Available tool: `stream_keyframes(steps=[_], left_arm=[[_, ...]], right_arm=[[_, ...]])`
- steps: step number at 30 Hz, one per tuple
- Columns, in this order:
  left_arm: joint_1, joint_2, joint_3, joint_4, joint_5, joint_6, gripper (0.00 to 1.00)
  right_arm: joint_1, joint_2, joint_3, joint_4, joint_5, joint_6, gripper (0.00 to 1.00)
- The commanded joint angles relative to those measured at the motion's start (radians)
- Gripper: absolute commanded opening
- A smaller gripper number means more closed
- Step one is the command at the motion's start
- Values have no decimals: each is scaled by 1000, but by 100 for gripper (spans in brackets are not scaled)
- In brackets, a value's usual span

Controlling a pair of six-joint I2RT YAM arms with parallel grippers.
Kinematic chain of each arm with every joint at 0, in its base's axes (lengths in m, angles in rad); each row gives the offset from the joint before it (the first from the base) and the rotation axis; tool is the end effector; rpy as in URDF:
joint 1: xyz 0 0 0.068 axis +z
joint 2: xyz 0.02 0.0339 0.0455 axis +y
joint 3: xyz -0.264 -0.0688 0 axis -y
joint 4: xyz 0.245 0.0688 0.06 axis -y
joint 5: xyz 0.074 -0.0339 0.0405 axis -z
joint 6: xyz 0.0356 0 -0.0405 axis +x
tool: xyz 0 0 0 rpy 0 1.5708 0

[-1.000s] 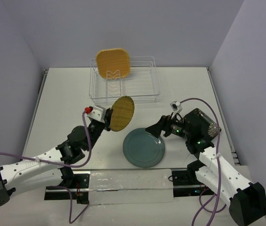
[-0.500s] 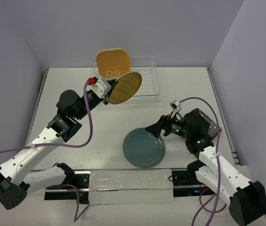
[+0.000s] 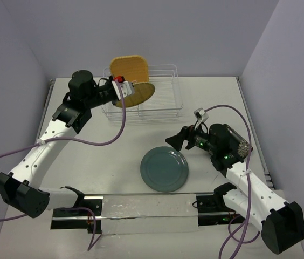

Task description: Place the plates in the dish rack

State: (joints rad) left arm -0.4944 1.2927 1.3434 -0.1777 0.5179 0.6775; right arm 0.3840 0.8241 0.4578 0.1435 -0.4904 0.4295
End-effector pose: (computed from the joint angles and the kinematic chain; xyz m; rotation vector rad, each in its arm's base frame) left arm 0.2498 -0.1547 0.4264 1.2300 1.1590 -0.3017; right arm 0.1733 0.0881 0.2522 -0.3273 1.8563 1.0089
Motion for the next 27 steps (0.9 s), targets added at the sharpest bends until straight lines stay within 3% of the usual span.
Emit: stream_keyframes(steps=[1,8,11,17,21,27], left_arm=[[51,59,147,-26,91,221,0],[133,194,247,-7,120,400,0],[177,249,295,75,161,398,0],[234,413,521,-86,234,502,0],[239,488,557,-87,221,541,0],[240,619,712,-231,200,641,0]], right_arm=[[9,25,51,7,49,-39,99],[9,81,73,2,102,-37,98],[9,118,90,-5,116,-31,98],[8,161,105,-7,129,-11,98],[7,174,104,-7,139,-2,98],[9,169,94,-34,154,-20,99]])
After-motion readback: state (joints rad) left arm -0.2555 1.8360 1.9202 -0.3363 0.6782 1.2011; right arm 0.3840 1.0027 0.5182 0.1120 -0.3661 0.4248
